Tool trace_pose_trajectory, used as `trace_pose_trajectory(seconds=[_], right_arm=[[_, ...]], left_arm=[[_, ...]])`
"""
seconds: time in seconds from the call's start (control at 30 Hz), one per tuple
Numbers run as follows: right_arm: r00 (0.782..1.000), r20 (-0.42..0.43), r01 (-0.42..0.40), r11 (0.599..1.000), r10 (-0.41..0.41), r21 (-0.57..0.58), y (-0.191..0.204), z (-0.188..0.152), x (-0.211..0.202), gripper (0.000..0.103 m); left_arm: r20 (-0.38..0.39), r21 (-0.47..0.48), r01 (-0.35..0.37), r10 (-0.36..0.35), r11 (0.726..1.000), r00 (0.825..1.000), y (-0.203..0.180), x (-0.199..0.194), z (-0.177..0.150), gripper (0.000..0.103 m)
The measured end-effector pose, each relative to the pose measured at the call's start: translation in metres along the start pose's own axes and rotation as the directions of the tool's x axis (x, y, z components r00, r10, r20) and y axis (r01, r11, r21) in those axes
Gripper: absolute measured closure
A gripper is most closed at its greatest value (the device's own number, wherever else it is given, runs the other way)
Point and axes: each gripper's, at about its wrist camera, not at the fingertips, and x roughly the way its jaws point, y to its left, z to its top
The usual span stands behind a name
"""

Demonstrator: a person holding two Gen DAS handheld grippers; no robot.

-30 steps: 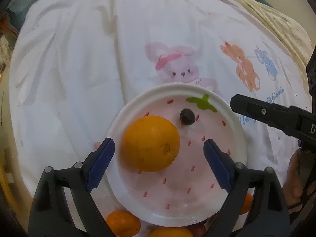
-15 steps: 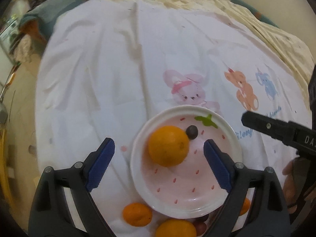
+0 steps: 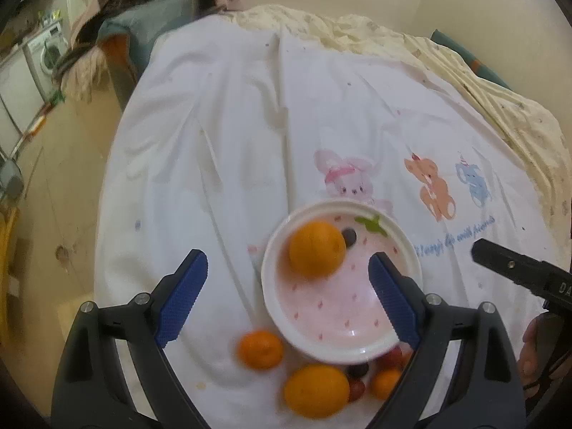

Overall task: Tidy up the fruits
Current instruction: 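Lift both open tools away from the plate, then grasp the second large orange with the left tool while the right tool grasps another dark plum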

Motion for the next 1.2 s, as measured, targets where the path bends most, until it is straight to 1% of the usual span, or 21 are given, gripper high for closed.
trace_pose_trajectory(seconds=[0.17,0.2,0.23,0.27,0.3,0.4,0.47,0.53,0.6,0.67,0.8,0.87,0.93,1.0,1.07,1.13,1.2], right_arm=[[0.999,0.039,0.035,0.999,-0.035,-0.002,-0.006,-0.026,-0.023,0.013],[0.995,0.043,0.087,0.996,-0.086,-0.010,-0.007,-0.035,-0.026,0.013],[0.993,0.040,0.116,0.993,-0.115,-0.017,-0.007,-0.041,-0.027,0.013],[0.988,0.013,0.154,0.987,-0.154,-0.033,-0.007,-0.053,-0.026,0.013],[0.986,-0.011,0.164,0.986,-0.164,-0.044,-0.008,-0.062,-0.025,0.013],[0.986,-0.045,0.160,0.985,-0.163,-0.069,-0.006,-0.084,-0.026,0.013],[0.986,-0.030,0.161,0.984,-0.163,-0.072,-0.004,-0.095,-0.032,0.013],[0.985,-0.029,0.167,0.984,-0.169,-0.067,-0.004,-0.103,-0.035,0.013],[0.982,-0.062,0.176,0.983,-0.178,-0.049,-0.008,-0.109,-0.036,0.013],[0.979,-0.052,0.195,0.980,-0.197,-0.045,-0.010,-0.114,-0.038,0.013],[0.990,-0.037,0.137,0.990,-0.138,-0.036,-0.011,-0.117,-0.045,0.013],[0.990,-0.033,0.138,0.990,-0.139,-0.022,-0.012,-0.119,-0.046,0.013],[0.991,-0.052,0.123,0.992,-0.123,-0.004,-0.015,-0.117,-0.042,0.013],[0.991,-0.045,0.124,0.992,-0.124,0.003,-0.016,-0.115,-0.040,0.013],[0.993,-0.053,0.104,0.994,-0.102,0.033,-0.021,-0.113,-0.037,0.013],[0.993,-0.047,0.115,0.993,-0.113,0.042,-0.024,-0.112,-0.032,0.013],[0.992,-0.057,0.118,0.992,-0.115,0.052,-0.028,-0.112,-0.026,0.013]], left_arm=[[-0.010,0.012,-0.015,0.016,1.000,1.000,0.001,-0.014,-0.024,0.013],[-0.010,0.015,-0.021,0.021,1.000,1.000,0.000,-0.016,-0.029,0.013],[-0.010,0.017,-0.020,0.020,1.000,1.000,0.000,-0.019,-0.033,0.013],[-0.011,0.021,-0.016,0.016,1.000,1.000,-0.001,-0.022,-0.038,0.013],[-0.012,0.024,-0.013,0.014,1.000,1.000,-0.002,-0.024,-0.042,0.013],[-0.012,0.033,-0.009,0.009,0.999,1.000,-0.004,-0.031,-0.054,0.013],[-0.017,0.037,-0.006,0.006,0.999,1.000,-0.005,-0.033,-0.061,0.013],[-0.032,0.033,0.002,-0.001,0.999,0.999,-0.006,-0.034,-0.068,0.013],[-0.048,0.022,0.009,-0.008,1.000,0.999,-0.005,-0.034,-0.074,0.013],[-0.057,0.011,0.013,-0.012,1.000,0.998,-0.004,-0.034,-0.079,0.013],[-0.061,-0.005,0.005,-0.005,1.000,0.998,-0.001,-0.033,-0.083,0.013],[-0.064,-0.005,-0.002,0.002,1.000,0.998,0.000,-0.032,-0.082,0.013],[-0.070,-0.008,-0.010,0.010,1.000,0.998,0.002,-0.029,-0.083,0.013],[-0.081,-0.020,-0.021,0.020,1.000,0.997,0.006,-0.025,-0.083,0.013],[-0.099,-0.051,-0.021,0.016,0.998,0.995,0.012,-0.019,-0.084,0.013],[-0.126,-0.102,-0.007,-0.006,0.995,0.992,0.020,-0.013,-0.085,0.013],[-0.166,-0.141,-0.008,-0.015,0.990,0.986,0.026,-0.006,-0.087,0.013]])
